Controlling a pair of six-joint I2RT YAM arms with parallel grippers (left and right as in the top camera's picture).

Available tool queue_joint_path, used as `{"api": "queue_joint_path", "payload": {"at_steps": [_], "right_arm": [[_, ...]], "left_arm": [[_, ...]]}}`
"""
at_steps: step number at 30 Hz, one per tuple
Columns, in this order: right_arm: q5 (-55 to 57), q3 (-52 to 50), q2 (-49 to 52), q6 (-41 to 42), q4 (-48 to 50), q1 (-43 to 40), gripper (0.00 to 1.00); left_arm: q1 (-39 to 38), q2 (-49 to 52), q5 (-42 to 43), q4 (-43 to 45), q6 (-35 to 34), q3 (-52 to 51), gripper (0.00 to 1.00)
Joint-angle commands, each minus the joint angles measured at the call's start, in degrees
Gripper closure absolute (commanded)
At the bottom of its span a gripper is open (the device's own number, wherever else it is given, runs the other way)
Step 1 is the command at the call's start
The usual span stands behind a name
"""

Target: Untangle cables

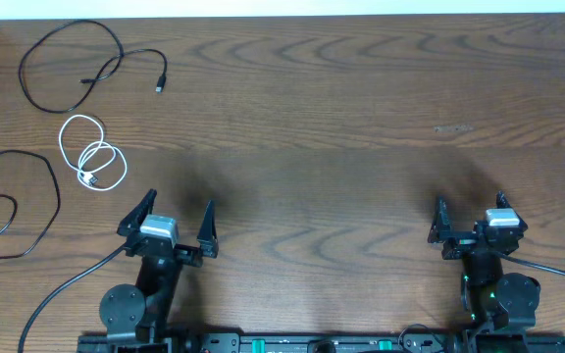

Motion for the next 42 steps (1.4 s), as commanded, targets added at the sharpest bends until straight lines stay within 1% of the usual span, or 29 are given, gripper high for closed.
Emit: {"api": "queue_joint_path", "payload": {"at_steps": [1, 5, 15, 18, 20, 24, 26, 27, 29, 30, 35, 42], "right_arm": [[0.50, -0.09, -0.37, 0.74, -0.35, -0.44, 0.01], [0.48, -0.09, -0.37, 0.74, -0.35, -0.44, 0.01], [0.48, -0.09, -0.37, 0.74, -0.35, -0.44, 0.01], [0.48, -0.09, -0.37, 0.74, -0.35, -0.44, 0.01], [0.48, -0.09, -0.37, 0.74, -0.35, -0.44, 0.01], [0.48, -0.09, -0.37, 0.74, -0.35, -0.44, 0.01], [0.48, -0.09, -0.37, 0.74, -0.35, -0.44, 0.01], [0.50, -0.09, -0.37, 0.74, -0.35, -0.44, 0.01], [0.50, -0.09, -0.37, 0.74, -0.35, -0.44, 0.01], [0.48, -0.09, -0.37, 0.74, -0.35, -0.44, 0.01], [0.48, -0.09, -0.37, 0.74, -0.35, -0.44, 0.01], [0.50, -0.09, -0.37, 0.74, -0.35, -0.44, 0.01]], "left_arm": [[0.28, -0.50, -0.79, 3.02, -1.99, -2.75, 0.02], [0.28, -0.50, -0.85, 5.57, -2.36, -4.81, 0.02], [0.28, -0.52, -3.26, 7.26, -2.34, -7.15, 0.02], [0.28, -0.52, -3.41, 9.66, -2.34, -8.44, 0.02], [0.28, -0.52, -3.43, 12.85, -2.36, -10.36, 0.02], [0.24, -0.55, -4.42, 11.32, -2.38, -10.36, 0.02], [0.24, -0.55, -5.42, 9.11, -2.91, -10.36, 0.02], [0.24, -0.52, -6.88, 7.37, -4.28, -10.36, 0.02], [0.24, -0.52, -11.15, 2.25, -9.62, -10.36, 0.02], [0.17, -0.55, -12.50, 1.64, -10.86, -10.36, 0.02], [0.17, -0.55, -12.55, 1.68, -8.04, -10.36, 0.02], [-0.33, -0.55, -10.25, 1.73, 0.50, -10.36, 0.02]]}}
